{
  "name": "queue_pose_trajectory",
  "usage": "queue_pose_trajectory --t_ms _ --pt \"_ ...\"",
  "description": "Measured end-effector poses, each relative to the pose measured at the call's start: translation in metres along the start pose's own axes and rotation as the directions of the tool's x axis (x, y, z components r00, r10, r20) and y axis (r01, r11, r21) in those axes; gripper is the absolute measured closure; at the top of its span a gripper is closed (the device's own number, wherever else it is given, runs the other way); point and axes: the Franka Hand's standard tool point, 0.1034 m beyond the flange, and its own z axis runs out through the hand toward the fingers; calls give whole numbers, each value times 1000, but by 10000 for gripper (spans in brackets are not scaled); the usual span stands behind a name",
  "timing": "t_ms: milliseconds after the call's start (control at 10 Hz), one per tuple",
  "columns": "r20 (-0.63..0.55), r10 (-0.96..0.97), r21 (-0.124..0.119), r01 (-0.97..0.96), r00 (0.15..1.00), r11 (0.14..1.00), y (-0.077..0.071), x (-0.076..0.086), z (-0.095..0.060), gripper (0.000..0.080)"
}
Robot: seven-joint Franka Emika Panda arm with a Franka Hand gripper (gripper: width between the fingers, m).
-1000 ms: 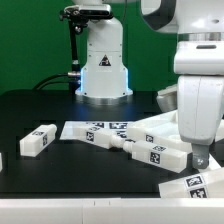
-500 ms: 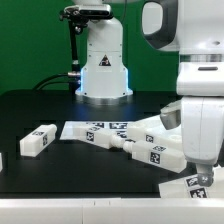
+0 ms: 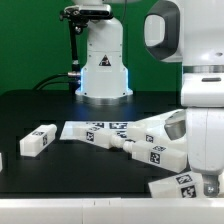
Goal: Assemble desk
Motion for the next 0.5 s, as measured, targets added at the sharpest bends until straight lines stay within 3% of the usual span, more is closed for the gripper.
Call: queue_pose_trajectory --t_ms 100,300,500 --pt "0 0 0 0 1000 1000 0 0 0 188" --pt "0 0 0 0 1000 1000 0 0 0 494" --pt "9 -65 -2 65 998 998 -5 -8 -6 506"
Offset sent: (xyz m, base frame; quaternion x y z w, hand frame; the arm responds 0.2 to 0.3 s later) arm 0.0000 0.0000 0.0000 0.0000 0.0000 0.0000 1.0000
